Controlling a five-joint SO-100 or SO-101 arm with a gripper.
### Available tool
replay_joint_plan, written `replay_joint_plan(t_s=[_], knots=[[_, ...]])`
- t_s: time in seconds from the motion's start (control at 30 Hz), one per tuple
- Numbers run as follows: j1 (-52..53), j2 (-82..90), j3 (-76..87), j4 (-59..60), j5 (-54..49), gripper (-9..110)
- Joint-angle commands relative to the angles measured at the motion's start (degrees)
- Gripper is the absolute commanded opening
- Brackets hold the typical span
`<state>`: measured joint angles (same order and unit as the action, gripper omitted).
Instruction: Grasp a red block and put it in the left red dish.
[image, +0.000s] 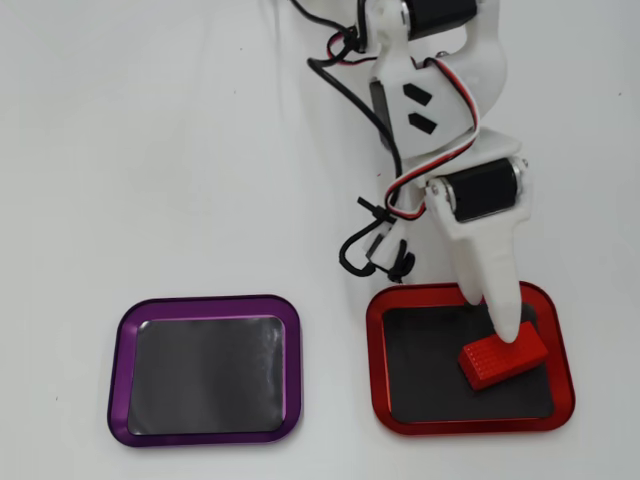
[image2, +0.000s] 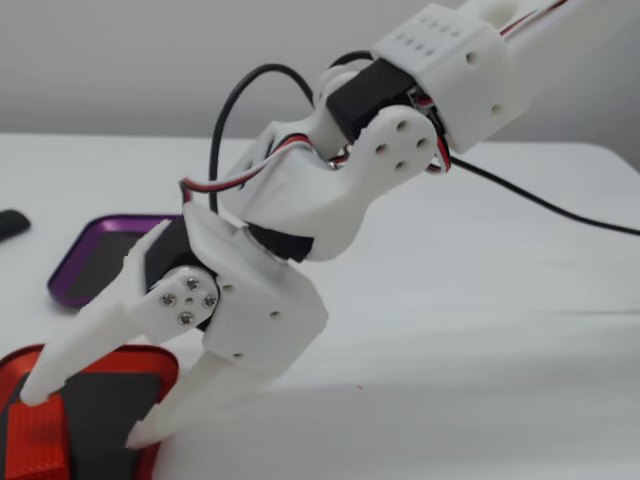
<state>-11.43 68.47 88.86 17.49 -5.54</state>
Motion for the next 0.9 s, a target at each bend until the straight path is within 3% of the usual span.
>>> replay_joint_plan(t_s=[0.0, 0.27, 0.6, 0.87], knots=[[-0.5, 7.0, -2.1, 3.3, -0.3, 25], [-0.5, 22.4, -2.1, 17.5, -0.4, 25], [0.0, 53.7, -1.1, 41.0, -0.5, 25], [0.1, 80.9, 10.5, 50.5, -0.5, 25]])
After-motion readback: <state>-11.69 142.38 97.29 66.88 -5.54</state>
